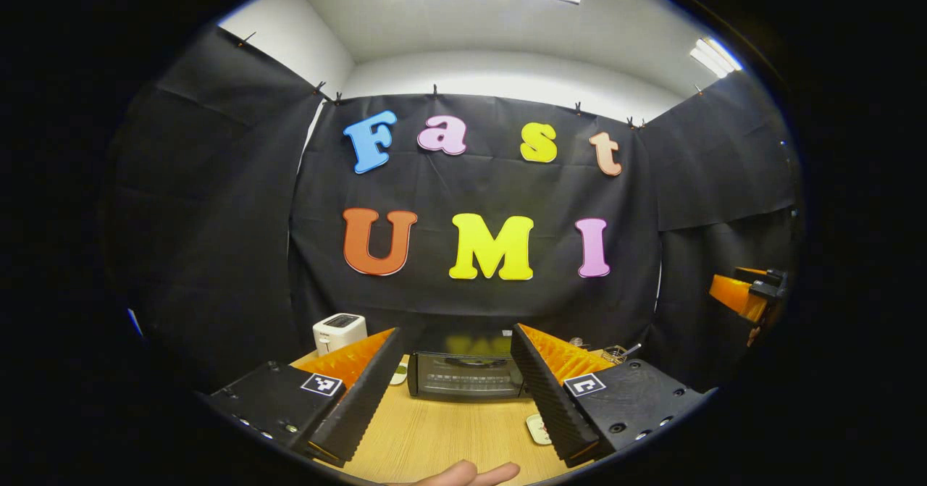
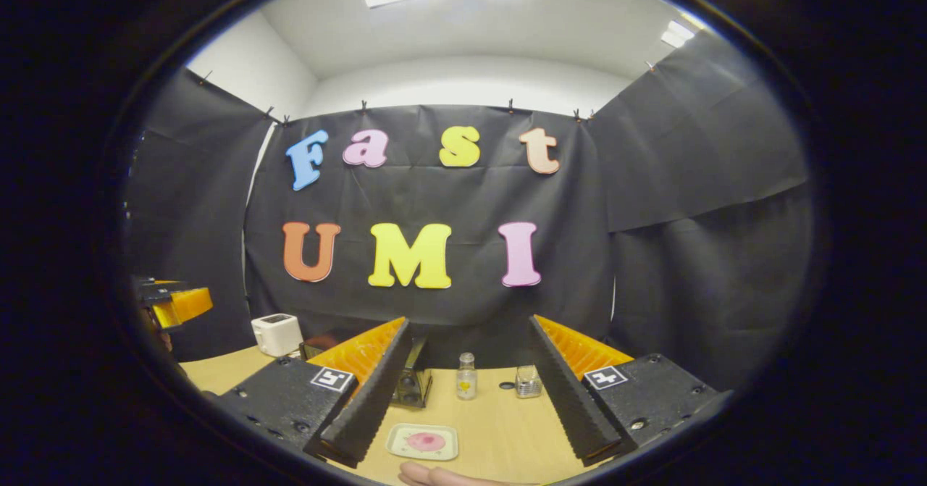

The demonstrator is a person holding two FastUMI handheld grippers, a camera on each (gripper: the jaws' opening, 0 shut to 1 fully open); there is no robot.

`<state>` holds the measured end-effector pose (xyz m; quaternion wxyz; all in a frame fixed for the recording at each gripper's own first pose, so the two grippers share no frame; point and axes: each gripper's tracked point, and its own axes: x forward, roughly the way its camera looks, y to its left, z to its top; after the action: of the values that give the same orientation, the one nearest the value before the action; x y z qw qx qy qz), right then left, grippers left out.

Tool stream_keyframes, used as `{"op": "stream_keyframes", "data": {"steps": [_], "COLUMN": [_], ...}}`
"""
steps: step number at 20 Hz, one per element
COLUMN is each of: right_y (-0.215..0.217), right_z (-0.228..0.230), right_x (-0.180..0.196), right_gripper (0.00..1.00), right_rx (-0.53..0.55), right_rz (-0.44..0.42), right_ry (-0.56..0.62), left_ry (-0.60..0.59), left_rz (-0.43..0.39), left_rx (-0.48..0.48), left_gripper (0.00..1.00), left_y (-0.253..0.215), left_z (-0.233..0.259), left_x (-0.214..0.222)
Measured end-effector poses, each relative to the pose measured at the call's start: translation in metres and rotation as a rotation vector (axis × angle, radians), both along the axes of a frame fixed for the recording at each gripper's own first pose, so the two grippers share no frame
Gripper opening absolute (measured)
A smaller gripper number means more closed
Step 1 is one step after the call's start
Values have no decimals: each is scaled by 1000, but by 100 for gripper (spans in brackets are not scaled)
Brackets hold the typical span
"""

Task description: Open the electric oven with the left hand, put the food in, and close the electric oven.

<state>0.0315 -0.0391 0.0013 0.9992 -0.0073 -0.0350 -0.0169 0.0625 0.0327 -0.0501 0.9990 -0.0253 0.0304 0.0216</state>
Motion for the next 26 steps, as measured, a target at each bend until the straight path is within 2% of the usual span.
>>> {"op": "stream_keyframes", "data": {"steps": [1, 6, 12, 13, 14, 16, 17, 20, 21, 22, 23, 26], "right_y": [-1, -3, -46, -51, -54, -65, -69, -80, -83, -86, -89, -98], "right_z": [-1, 6, -1, -3, -8, -12, -13, -18, -18, -21, -22, -20], "right_x": [7, 33, 50, 52, 52, 53, 53, 57, 57, 58, 58, 57], "right_gripper": [96, 96, 96, 100, 96, 96, 100, 100, 96, 96, 100, 100], "right_rx": [8, 19, -12, -8, -7, -10, -13, -18, -16, -19, -20, -12], "right_rz": [5, 61, -1, -5, -8, -16, -20, -30, -31, -31, -35, -45], "right_ry": [9, -3, -16, -13, -7, 3, 5, 15, 19, 25, 28, 19], "left_ry": [16, 109, 274, 301, 326, 365, 383, 389, 394, 404, 411, 457], "left_rz": [2, -22, -41, -43, -48, -44, -35, -60, -59, -65, -71, -64], "left_rx": [1, -44, -18, -18, -21, -15, -7, 40, 52, 63, 70, 67], "left_gripper": [95, 95, 96, 95, 95, 96, 96, 96, 96, 95, 96, 96], "left_y": [2, -7, -18, -20, -22, -22, -22, -32, -34, -38, -41, -43], "left_z": [-8, -54, -131, -143, -155, -173, -181, -190, -194, -199, -203, -220], "left_x": [13, 88, 176, 186, 196, 215, 224, 248, 253, 257, 260, 267]}}
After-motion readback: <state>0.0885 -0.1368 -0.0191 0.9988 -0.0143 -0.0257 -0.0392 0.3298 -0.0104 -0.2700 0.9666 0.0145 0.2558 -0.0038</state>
